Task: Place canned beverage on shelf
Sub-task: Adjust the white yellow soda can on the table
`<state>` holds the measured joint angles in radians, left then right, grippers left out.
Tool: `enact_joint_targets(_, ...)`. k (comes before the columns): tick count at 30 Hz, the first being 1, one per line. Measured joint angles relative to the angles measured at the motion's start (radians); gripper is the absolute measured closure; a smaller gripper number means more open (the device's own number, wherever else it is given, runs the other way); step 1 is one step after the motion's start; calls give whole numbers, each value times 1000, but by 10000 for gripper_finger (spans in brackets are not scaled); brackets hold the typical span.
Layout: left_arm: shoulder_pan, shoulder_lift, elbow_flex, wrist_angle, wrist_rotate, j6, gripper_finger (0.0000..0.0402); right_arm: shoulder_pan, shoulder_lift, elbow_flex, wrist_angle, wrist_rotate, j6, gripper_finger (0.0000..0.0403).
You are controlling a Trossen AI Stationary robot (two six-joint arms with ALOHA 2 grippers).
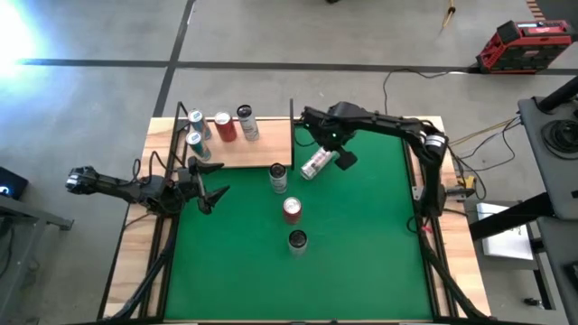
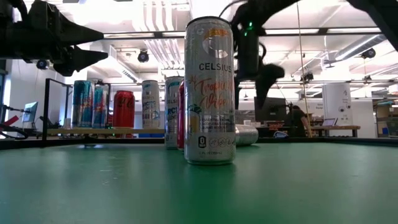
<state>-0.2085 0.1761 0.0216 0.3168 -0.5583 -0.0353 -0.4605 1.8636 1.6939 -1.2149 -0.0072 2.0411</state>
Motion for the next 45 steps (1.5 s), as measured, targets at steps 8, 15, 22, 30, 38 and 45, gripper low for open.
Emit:
enact_joint_targets(8,0,1,0,0,0,0,27,-57,44,0,82,-69,90,14)
enact_joint_targets(15,0,1,0,0,0,0,27,-65,78,0,95,-13,132,14)
enact_joint_targets(22,0,1,0,0,0,0,27,-111,118,0,125,-21,78,14)
enact_joint_targets(30,0,1,0,0,0,0,27,-144,166,0,125,-79,-19,14)
enact_joint_targets(38,0,1,0,0,0,0,27,-144,226,0,129,-105,-67,14)
enact_joint_targets(45,0,1,0,0,0,0,27,-149,244,0,143,-108,-120,14)
